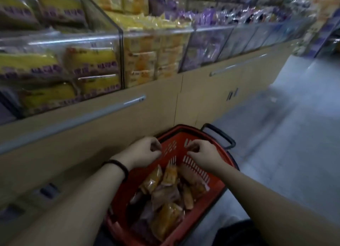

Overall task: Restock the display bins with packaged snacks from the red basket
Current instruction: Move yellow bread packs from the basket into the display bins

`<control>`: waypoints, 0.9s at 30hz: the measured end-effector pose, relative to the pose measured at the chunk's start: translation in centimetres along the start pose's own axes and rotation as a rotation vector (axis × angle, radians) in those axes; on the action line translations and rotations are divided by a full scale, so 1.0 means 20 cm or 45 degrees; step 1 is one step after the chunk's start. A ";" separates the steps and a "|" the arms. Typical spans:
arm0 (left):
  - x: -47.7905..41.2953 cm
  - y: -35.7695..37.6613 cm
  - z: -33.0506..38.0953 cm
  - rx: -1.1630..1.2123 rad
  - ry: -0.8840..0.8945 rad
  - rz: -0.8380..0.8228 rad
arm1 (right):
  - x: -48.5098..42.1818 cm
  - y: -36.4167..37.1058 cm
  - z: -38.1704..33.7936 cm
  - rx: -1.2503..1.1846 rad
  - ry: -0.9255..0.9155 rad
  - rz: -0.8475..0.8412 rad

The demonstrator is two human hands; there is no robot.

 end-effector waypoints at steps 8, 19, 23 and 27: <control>-0.15 0.09 -0.12 -0.370 -0.026 -0.164 | -0.19 0.39 0.08 0.196 0.321 -0.432; -0.16 0.13 -0.20 -0.412 -0.171 -0.379 | -0.17 0.90 0.02 0.501 0.175 -0.591; -0.19 0.09 -0.22 -0.356 -0.213 -0.332 | -0.19 1.15 -0.02 0.377 0.230 -0.739; -0.21 0.09 -0.24 -0.356 -0.242 -0.337 | -0.19 1.19 0.02 0.352 0.346 -0.700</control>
Point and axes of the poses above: each hand's wrist, its own x-axis away from the middle knuckle, its own y-axis out of the palm, z = x × y, the point moved 6 cm from there along -x, towards the middle knuckle, and after that the axes turned 7 degrees about z, right-handed, at the moved point
